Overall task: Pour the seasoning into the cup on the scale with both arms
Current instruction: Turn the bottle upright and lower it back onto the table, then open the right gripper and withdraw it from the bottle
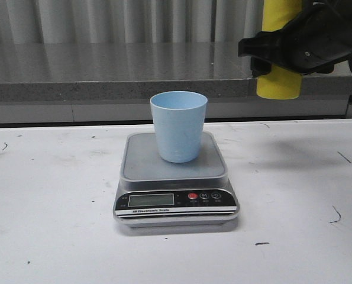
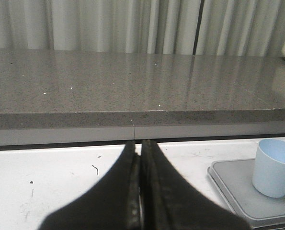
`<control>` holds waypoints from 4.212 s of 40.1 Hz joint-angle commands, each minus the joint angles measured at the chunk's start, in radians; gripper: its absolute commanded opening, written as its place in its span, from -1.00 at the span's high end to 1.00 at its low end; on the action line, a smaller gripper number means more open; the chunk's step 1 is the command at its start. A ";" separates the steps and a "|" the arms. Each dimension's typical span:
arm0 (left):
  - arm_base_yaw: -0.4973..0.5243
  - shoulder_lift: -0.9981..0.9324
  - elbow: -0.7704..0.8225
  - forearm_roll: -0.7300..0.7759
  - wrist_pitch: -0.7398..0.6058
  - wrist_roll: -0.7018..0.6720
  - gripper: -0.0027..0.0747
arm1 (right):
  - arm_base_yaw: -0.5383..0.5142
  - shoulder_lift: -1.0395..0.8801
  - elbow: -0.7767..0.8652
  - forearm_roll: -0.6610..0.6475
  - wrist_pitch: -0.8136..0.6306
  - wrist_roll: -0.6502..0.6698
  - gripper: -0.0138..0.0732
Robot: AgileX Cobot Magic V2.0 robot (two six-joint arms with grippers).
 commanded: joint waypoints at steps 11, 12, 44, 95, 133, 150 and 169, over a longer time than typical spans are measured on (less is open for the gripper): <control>0.001 0.014 -0.024 -0.013 -0.075 -0.006 0.98 | 0.101 -0.116 0.224 -0.097 -0.308 0.010 0.69; 0.001 0.014 -0.024 -0.013 -0.075 -0.006 0.98 | 0.109 -0.112 0.249 -0.105 -0.334 0.015 0.69; 0.001 0.014 -0.024 -0.013 -0.075 -0.006 0.98 | 0.121 0.102 0.356 -0.172 -0.595 0.232 -0.18; 0.001 0.014 -0.024 -0.013 -0.075 -0.006 0.98 | 0.212 0.087 0.770 -0.200 -0.868 0.249 -0.70; 0.001 0.014 -0.024 -0.013 -0.075 -0.006 0.98 | 0.212 -0.599 0.887 -0.098 -0.597 0.166 0.96; 0.001 0.014 -0.024 -0.013 -0.075 -0.006 0.98 | 0.212 -1.204 0.675 0.145 -0.198 -0.417 0.96; 0.001 0.014 -0.024 -0.013 -0.075 -0.006 0.98 | 0.212 -1.430 0.671 0.258 -0.099 -0.453 0.96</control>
